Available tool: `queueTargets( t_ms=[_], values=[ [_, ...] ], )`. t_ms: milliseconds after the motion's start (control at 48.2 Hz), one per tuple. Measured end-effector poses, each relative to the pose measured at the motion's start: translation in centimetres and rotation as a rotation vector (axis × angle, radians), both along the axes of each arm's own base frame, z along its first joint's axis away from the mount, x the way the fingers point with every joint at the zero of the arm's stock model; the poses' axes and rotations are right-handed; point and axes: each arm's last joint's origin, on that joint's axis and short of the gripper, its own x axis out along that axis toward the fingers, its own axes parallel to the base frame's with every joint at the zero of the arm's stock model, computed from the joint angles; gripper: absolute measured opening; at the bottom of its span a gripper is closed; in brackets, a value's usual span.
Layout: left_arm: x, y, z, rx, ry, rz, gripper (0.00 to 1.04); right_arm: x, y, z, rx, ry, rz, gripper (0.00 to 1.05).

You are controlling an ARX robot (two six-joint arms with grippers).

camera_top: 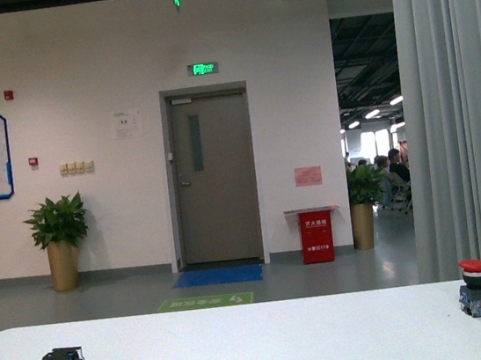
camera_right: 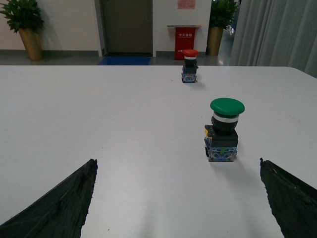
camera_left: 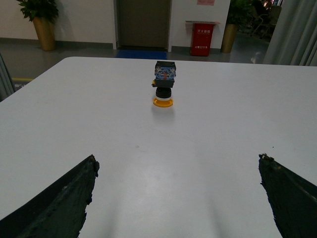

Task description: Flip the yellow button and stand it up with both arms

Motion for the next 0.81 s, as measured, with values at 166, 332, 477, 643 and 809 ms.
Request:
queueTargets(
  t_ms=[166, 332, 477, 643, 809],
  values=[
    [0.0, 0.0, 0.0, 0.0, 0.0, 0.0, 0.98, 0.0, 0.0, 0.0, 0.0, 0.0, 0.0, 0.97],
    [0.0, 0.0, 0.0, 0.0, 0.0, 0.0, 0.98, 0.0, 0.0, 0.0, 0.0, 0.0, 0.0, 0.97],
    [0.0, 0.0, 0.0, 0.0, 0.0, 0.0, 0.98, 0.0, 0.0, 0.0, 0.0, 0.0, 0.0, 0.97],
    [0.0, 0.0, 0.0, 0.0, 0.0, 0.0, 0.98, 0.0, 0.0, 0.0, 0.0, 0.0, 0.0, 0.97],
    [0.14, 0.16, -0.36, -0.136, 0.18, 0.151, 0.98, 0.0, 0.0, 0.0, 0.0, 0.0, 0.0, 0.97]
  ],
)
